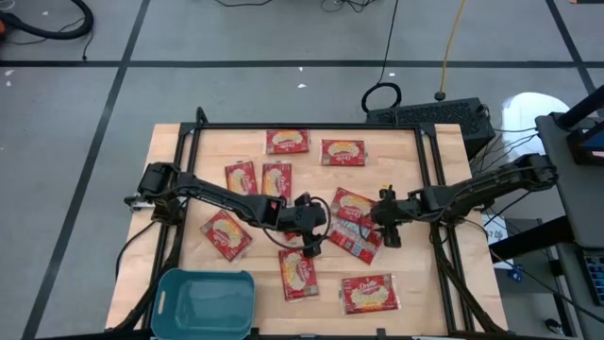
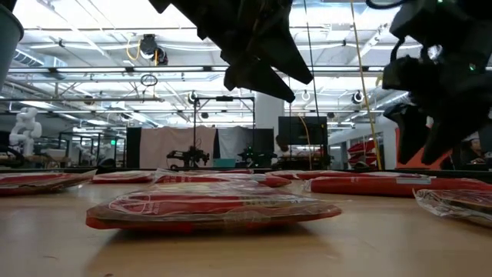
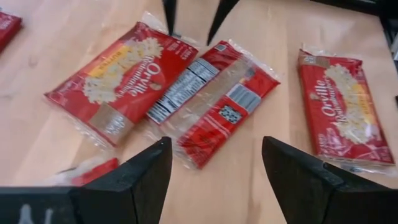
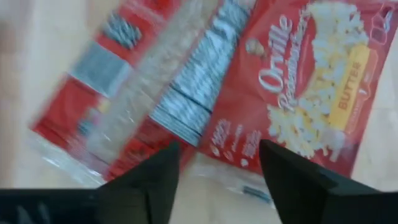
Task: Sort popcorn bags into baskets
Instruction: Put the popcorn sachet into the bin
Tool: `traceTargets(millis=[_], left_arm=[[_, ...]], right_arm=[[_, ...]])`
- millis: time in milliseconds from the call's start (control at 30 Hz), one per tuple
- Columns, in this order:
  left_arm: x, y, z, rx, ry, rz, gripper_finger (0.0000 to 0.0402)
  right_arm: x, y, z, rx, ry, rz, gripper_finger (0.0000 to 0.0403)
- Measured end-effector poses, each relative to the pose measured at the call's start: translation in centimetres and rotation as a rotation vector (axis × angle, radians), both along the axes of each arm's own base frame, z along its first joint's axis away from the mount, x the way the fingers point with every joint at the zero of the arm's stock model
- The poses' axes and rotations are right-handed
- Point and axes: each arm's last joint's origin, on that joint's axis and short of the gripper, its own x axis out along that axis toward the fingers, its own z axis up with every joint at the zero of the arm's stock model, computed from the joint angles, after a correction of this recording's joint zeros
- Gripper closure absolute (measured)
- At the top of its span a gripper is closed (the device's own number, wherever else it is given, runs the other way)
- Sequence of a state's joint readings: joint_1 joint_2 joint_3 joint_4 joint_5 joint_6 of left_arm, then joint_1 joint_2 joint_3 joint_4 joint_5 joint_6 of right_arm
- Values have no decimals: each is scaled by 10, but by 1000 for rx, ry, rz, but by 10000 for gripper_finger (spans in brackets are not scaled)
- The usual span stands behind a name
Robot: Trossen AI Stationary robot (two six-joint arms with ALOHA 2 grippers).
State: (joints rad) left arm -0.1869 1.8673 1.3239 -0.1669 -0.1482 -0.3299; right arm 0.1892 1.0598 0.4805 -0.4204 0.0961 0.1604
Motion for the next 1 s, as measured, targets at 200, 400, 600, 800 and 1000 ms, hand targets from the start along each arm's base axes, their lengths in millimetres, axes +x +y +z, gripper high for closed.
traceTargets(millis=[200, 400, 600, 800, 1000], left_arm=[[-2, -12, 0, -30, -1, -4, 151], [-3, -16, 0, -36, 0, -12, 151], [-2, -13, 0, -25, 0, -12, 151], [-1, -6, 0, -31, -4, 10, 151], [0, -4, 1, -43, -7, 25, 151]], right_arm=[[-1, 0, -18, -77, -46, 41, 155], [-3, -1, -38, -76, -99, 45, 189], [-5, -1, -52, -60, -157, 34, 288], [-1, 1, -50, 34, -216, -37, 393], [9, 5, -40, 162, -292, -158, 401]])
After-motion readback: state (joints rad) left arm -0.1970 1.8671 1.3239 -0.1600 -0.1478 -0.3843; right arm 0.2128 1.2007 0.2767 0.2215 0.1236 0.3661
